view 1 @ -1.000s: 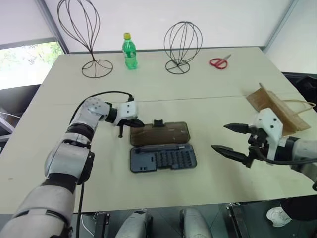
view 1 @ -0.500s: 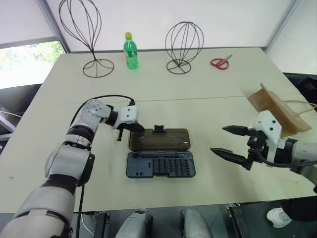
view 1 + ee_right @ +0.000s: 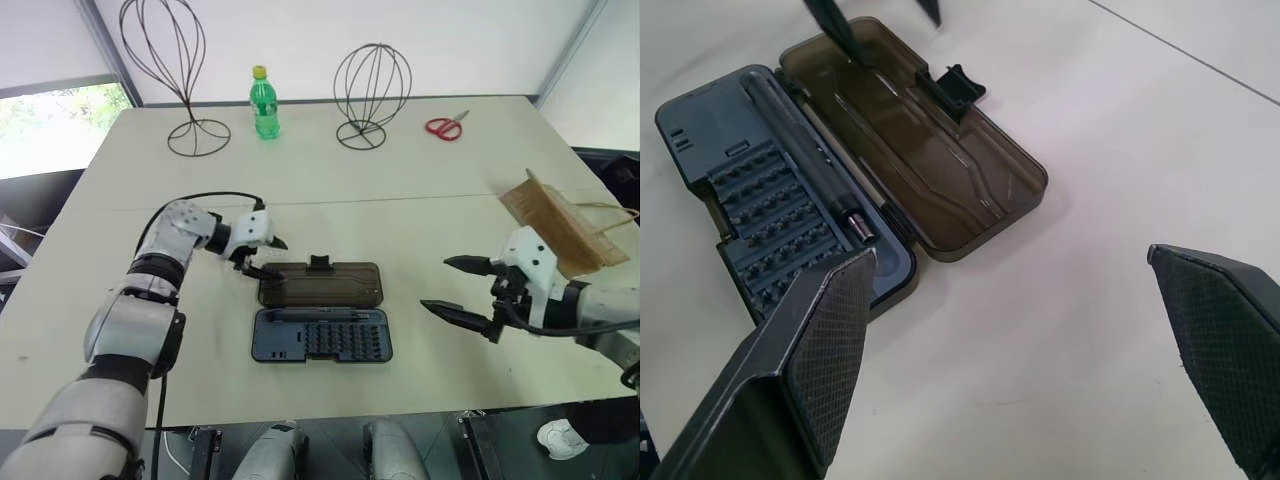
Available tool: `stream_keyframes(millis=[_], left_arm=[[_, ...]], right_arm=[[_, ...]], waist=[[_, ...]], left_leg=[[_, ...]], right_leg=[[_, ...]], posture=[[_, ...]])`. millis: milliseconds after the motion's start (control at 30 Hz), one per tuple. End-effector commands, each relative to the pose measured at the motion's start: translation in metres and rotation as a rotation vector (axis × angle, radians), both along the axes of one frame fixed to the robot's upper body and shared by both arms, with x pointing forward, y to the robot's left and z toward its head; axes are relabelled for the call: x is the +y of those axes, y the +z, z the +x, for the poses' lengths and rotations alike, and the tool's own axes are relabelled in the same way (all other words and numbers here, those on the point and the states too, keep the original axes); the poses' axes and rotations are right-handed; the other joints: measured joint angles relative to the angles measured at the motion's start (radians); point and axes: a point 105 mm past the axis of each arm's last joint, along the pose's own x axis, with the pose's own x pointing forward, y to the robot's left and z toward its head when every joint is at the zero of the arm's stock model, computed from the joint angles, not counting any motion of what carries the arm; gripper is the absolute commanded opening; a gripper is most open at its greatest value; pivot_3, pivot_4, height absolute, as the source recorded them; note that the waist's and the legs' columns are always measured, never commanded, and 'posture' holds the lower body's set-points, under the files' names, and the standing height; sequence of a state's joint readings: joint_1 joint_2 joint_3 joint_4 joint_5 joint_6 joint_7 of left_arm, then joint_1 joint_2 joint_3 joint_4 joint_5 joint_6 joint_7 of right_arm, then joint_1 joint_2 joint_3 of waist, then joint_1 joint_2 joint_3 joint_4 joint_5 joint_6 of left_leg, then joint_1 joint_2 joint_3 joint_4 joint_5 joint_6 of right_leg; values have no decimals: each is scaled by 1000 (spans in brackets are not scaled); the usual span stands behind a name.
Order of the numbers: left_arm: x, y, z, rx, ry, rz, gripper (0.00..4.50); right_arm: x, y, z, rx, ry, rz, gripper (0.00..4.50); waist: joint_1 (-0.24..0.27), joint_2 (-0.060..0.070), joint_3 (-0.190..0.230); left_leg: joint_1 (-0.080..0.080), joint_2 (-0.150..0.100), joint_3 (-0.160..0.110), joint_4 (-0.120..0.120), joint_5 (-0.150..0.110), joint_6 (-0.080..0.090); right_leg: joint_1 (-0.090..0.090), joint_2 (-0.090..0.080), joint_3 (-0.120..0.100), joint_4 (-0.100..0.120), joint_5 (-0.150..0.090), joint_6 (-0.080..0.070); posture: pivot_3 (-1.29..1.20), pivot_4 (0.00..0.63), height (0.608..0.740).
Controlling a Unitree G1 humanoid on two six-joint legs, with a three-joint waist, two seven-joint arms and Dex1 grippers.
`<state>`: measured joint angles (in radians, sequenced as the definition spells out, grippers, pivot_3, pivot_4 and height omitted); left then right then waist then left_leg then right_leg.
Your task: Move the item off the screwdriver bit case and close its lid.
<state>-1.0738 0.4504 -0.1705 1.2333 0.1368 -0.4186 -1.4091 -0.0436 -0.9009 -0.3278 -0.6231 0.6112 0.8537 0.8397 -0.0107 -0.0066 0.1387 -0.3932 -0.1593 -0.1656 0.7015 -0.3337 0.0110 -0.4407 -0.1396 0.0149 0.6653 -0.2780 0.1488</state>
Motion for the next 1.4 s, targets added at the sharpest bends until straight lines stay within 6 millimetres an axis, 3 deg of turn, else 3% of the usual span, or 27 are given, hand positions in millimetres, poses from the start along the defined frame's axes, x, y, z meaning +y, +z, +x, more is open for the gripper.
stream_keyframes(millis=[33, 167, 267, 333, 400, 500, 633, 667, 700, 733, 900, 1167, 1400], left_arm=[[1, 42, 18, 37, 153, -251, 4431], [19, 103, 18, 261, 234, -616, 4431], [29, 123, -9, 365, 165, -690, 4431], [28, 122, -37, 413, 139, -685, 4431], [24, 105, -67, 417, 142, -605, 4431], [21, 77, -106, 402, 165, -495, 3578], [17, 54, -134, 382, 231, -494, 1406], [15, 48, -140, 382, 242, -494, 1195], [14, 40, -145, 375, 257, -488, 432], [13, 34, -148, 358, 271, -478, 92], [13, 4, -158, 274, 277, -347, 36], [14, -31, -151, 193, 283, -195, 36], [34, -62, -144, 145, 348, -61, 36]], right_arm=[[1, 10, 1, -53, 9, -16, 4500], [-3, 13, 1, -60, -3, -5, 4500], [-4, 16, 3, -68, -7, 1, 4500], [-4, 19, 6, -75, -1, 13, 4500], [-4, 20, 12, -89, 0, 21, 4500], [-1, 23, 23, -116, -4, 39, 4500], [-2, 20, 46, -154, -42, 1, 4500], [-4, 18, 54, -164, -70, -19, 4500], [-4, 18, 62, -178, -80, -31, 4500], [-3, 18, 67, -189, -82, -37, 4500], [6, 18, 82, -190, -63, -38, 4500], [30, 20, 98, -187, -36, -27, 4500], [62, -16, 107, -45, 4, -5, 4500]], waist=[[-1, 0, 0], [-6, -3, 2], [-15, -2, 1], [-28, 0, 0], [-35, 1, 0], [-32, 1, 0], [-8, 1, 0], [1, 1, 0], [4, 1, 0], [4, 1, 0], [16, 2, 1], [23, 2, 1], [23, 5, 0]], left_leg=[[0, 0, 0, 0, 0, 0], [-3, 0, -2, 3, 0, 0], [-3, 0, -2, 2, 0, 0], [1, 1, -1, -1, 0, 0], [2, 1, -2, -2, 0, 0], [2, 3, -2, -2, 0, 0], [3, 3, -1, -1, 0, 0], [3, 3, -1, -1, 0, -1], [4, 3, -1, -1, 0, -1], [5, 3, 0, -1, 0, -1], [6, 4, 1, -2, 0, -1], [6, 5, 1, -3, 0, -1], [13, 6, 2, -5, 0, -1]], right_leg=[[0, 0, 0, 0, 0, 0], [-2, 1, 0, 1, 0, 0], [-2, 1, 0, 2, 0, 0], [-1, 1, 1, 2, 0, 0], [0, 1, 2, 1, 0, 0], [0, 3, 3, 0, 0, 0], [3, 3, 3, -3, 0, 0], [3, 3, 3, -4, 0, 0], [4, 3, 3, -4, 0, 0], [5, 4, 3, -5, 0, 0], [7, 4, 4, -9, 0, 0], [9, 5, 4, -14, 0, 0], [15, 5, 3, -14, 0, 0]], posture=[[0, 150, 740], [0, 150, 740], [0, 150, 740], [0, 150, 740], [0, 150, 740], [0, 150, 740], [0, 150, 740], [0, 150, 740], [0, 150, 740], [0, 150, 740], [0, 150, 740], [0, 150, 740], [0, 150, 740]])
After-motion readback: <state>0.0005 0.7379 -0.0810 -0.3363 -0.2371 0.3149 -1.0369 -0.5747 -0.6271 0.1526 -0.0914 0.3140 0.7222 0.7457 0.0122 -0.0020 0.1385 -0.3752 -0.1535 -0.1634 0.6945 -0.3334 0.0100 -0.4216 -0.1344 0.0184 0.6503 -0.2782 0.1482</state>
